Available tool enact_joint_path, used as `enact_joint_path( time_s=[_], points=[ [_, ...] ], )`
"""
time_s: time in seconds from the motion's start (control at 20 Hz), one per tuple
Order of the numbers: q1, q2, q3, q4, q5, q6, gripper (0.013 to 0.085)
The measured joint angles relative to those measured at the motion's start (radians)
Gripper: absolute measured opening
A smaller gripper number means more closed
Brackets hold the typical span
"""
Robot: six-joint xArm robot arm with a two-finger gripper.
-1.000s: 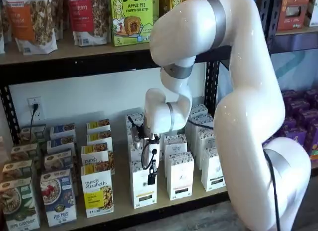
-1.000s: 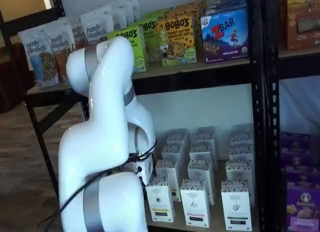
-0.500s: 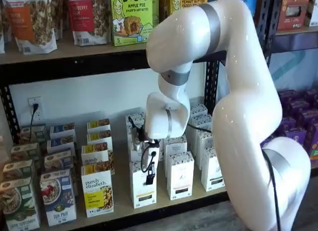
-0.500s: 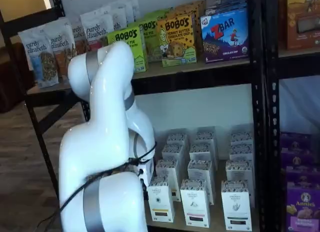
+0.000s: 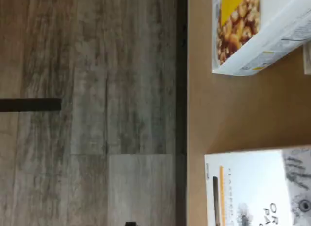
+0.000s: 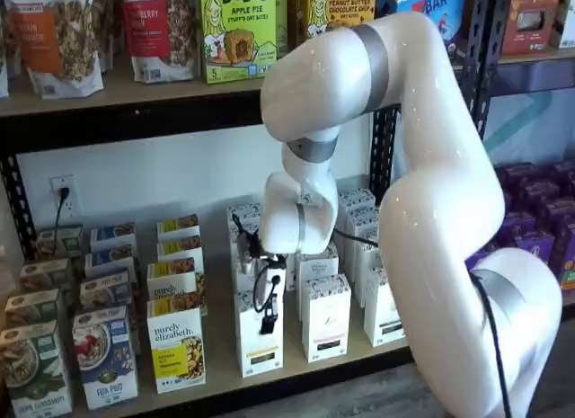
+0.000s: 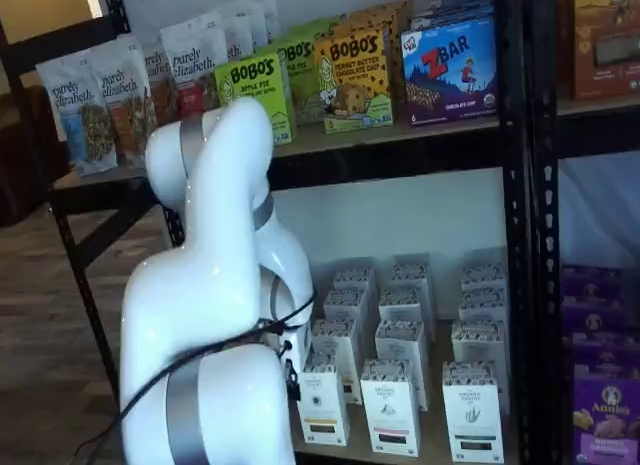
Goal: Pick up the white box with a yellow strip in the middle, on the bottom shelf, the fourth box from the left
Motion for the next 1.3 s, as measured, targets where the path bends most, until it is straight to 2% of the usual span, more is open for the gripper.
enact_joint_path(
  time_s=[0.5, 1.3],
  points=[
    [-0.029, 0.082, -0.139, 0.015, 0.045, -0.032, 0.0850],
    [-0.068, 0.223, -0.354, -0.127, 0.122, 0.073, 0.0850]
  ],
)
